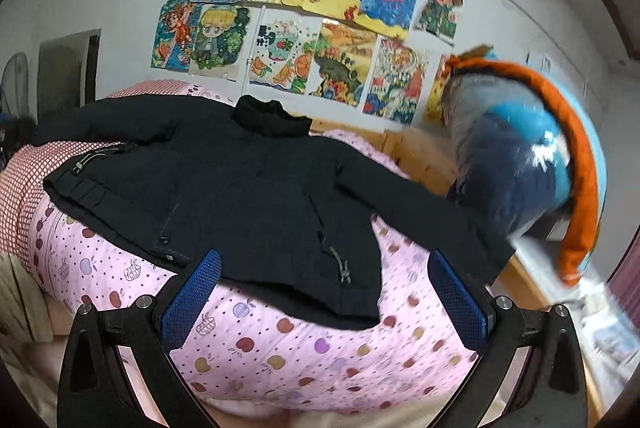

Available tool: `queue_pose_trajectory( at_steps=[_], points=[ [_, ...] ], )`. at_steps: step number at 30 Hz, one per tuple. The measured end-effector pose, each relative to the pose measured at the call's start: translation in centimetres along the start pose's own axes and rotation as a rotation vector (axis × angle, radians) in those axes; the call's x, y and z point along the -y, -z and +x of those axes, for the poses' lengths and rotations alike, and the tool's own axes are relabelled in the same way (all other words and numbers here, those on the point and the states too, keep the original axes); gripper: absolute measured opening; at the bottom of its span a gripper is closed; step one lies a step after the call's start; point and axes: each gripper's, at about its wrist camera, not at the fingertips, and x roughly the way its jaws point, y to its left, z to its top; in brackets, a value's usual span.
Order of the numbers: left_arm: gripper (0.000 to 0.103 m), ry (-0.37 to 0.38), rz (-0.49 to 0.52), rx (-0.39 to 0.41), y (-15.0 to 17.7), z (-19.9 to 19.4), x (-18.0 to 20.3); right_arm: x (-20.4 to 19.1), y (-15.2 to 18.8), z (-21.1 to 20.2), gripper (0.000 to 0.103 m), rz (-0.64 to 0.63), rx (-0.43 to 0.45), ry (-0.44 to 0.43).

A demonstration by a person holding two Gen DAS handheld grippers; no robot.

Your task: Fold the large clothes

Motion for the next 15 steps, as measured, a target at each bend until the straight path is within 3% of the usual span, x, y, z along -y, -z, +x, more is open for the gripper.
queue_pose_trajectory(
  at_steps=[7,15],
  points=[
    [0.103,0.0,0.058,0.072,-3.3,-1.5,1.6,-1.0,-4.8,-2.1,0.102,-0.141,0.017,-0.004],
    [0.103,0.045,0.035,0.022,-5.6,0.6,2.6,-0.8,-7.3,-1.1,0.102,-0.153,-0.01,-0.016]
  ],
)
